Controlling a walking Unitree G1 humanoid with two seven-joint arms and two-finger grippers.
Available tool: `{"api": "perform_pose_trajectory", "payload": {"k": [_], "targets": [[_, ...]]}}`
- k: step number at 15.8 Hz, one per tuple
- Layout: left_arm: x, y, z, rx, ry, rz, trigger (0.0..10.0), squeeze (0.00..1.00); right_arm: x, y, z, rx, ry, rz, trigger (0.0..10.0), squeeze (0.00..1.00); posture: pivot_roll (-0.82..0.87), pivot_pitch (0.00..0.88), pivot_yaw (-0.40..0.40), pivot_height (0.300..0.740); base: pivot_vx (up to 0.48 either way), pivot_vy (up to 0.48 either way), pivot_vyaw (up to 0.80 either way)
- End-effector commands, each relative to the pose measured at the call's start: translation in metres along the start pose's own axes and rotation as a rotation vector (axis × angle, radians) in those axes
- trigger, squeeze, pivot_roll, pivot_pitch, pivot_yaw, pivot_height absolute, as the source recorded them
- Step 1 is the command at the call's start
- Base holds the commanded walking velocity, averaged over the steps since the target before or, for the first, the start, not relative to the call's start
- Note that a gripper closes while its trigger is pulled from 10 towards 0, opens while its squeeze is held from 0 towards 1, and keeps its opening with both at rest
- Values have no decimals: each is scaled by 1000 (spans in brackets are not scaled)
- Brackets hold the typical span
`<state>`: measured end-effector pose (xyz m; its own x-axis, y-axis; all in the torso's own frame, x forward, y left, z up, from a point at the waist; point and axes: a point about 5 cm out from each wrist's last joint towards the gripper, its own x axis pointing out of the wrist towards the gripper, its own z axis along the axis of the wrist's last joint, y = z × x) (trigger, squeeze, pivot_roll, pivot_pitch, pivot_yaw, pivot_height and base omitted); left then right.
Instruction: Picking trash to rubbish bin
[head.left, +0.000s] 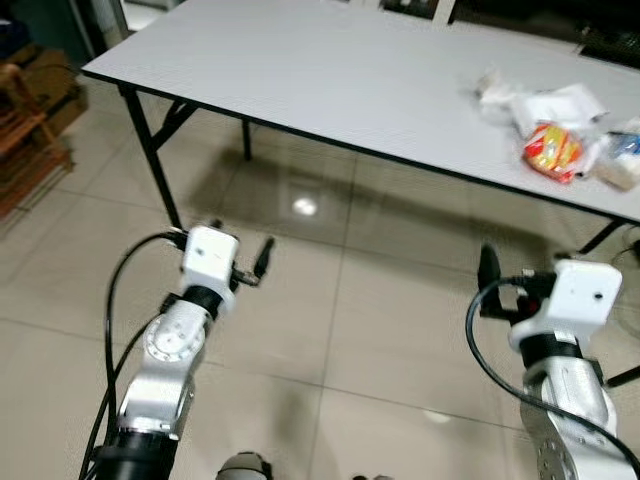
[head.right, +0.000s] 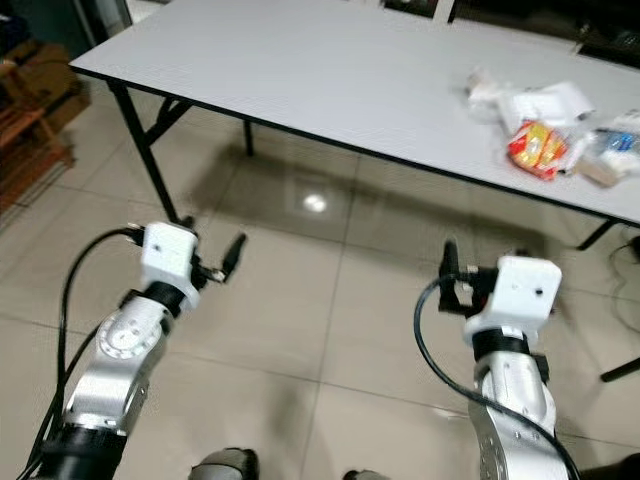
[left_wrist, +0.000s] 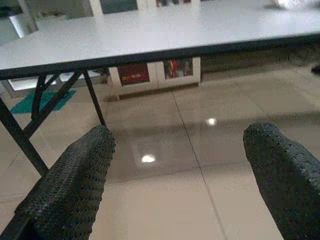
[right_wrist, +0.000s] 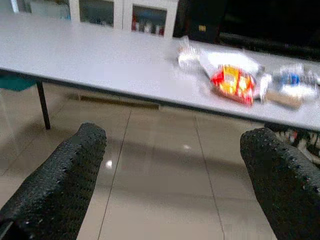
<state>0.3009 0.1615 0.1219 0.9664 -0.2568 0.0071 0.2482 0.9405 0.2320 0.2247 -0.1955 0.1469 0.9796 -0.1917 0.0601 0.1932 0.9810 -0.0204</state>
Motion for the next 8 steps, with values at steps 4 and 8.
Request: {"api": "perform_pose_trajectory", "payload": {"k": [4,8], "targets": [[5,3,5,32,31,-23,10000,0,-2,4,1,-40,-19,-14,10000,0,200,127,-36,740,0,0,0],[5,-17,0,32,48,-48,10000,0,-3,2,0,-70,-33,-78,10000,0,200,96,-66,740,0,0,0]]}}
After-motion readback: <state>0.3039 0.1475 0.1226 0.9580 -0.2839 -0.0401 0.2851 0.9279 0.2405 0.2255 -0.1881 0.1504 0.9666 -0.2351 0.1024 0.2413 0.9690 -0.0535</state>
